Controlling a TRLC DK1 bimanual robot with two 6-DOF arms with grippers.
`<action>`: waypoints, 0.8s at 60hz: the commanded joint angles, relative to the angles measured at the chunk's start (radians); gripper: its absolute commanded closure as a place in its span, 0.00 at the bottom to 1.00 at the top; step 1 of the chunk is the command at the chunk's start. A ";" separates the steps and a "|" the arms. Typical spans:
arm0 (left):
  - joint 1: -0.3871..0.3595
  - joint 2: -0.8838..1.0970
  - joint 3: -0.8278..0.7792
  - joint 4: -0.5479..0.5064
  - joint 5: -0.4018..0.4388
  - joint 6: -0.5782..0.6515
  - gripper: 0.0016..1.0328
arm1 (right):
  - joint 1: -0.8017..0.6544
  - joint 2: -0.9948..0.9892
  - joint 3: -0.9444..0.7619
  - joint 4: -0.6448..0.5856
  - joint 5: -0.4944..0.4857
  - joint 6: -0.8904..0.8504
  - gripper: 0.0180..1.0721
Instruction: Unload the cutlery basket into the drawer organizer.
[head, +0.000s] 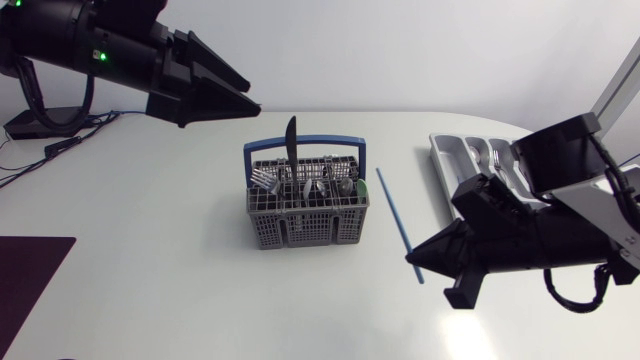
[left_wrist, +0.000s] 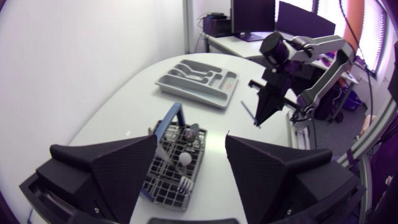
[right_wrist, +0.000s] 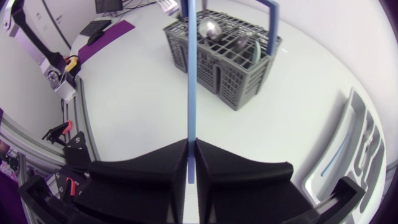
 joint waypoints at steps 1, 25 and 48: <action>0.006 -0.051 -0.063 0.026 -0.057 0.001 0.18 | -0.079 -0.005 -0.006 -0.013 0.002 -0.025 0.94; 0.024 -0.126 -0.271 0.058 -0.208 -0.033 0.18 | -0.441 0.363 0.151 0.156 0.060 -0.006 0.93; 0.046 -0.107 -0.345 0.097 -0.207 -0.163 0.18 | -0.517 0.699 0.361 0.228 0.206 0.101 0.92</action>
